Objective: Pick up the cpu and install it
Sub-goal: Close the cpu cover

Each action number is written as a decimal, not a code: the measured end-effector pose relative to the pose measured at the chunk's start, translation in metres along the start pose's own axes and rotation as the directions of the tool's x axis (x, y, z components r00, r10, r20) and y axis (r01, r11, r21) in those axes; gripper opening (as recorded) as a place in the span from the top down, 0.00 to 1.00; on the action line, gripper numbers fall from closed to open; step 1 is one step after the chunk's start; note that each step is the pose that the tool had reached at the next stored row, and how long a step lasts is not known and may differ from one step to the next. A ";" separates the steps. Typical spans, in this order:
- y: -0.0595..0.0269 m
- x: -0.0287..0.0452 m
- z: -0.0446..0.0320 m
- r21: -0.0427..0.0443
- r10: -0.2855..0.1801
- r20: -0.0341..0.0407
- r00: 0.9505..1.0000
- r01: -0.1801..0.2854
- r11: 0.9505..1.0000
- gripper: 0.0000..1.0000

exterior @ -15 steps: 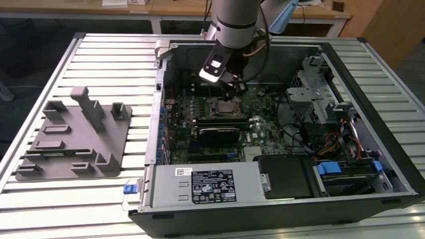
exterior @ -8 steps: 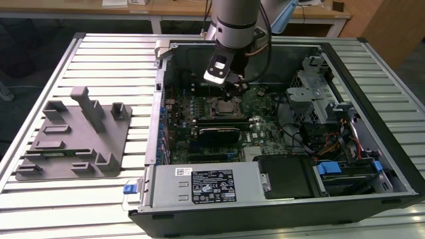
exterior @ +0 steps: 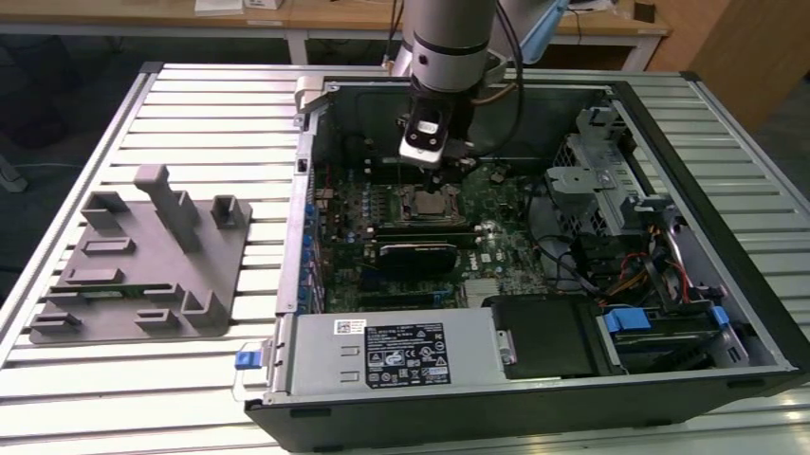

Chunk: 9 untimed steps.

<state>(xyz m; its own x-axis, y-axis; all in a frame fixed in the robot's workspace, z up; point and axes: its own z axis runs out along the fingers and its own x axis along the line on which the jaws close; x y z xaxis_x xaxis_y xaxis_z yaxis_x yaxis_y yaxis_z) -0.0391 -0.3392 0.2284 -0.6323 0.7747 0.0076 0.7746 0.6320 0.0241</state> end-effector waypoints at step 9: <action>0.0000 0.0000 0.0001 0.001 -0.162 -0.004 0.987 0.162 0.987 0.89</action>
<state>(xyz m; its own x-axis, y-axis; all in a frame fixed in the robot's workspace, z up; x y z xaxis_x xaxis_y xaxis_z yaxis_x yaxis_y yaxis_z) -0.0391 -0.3392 0.2284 -0.7495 0.6620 0.0076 0.6619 0.7492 0.0240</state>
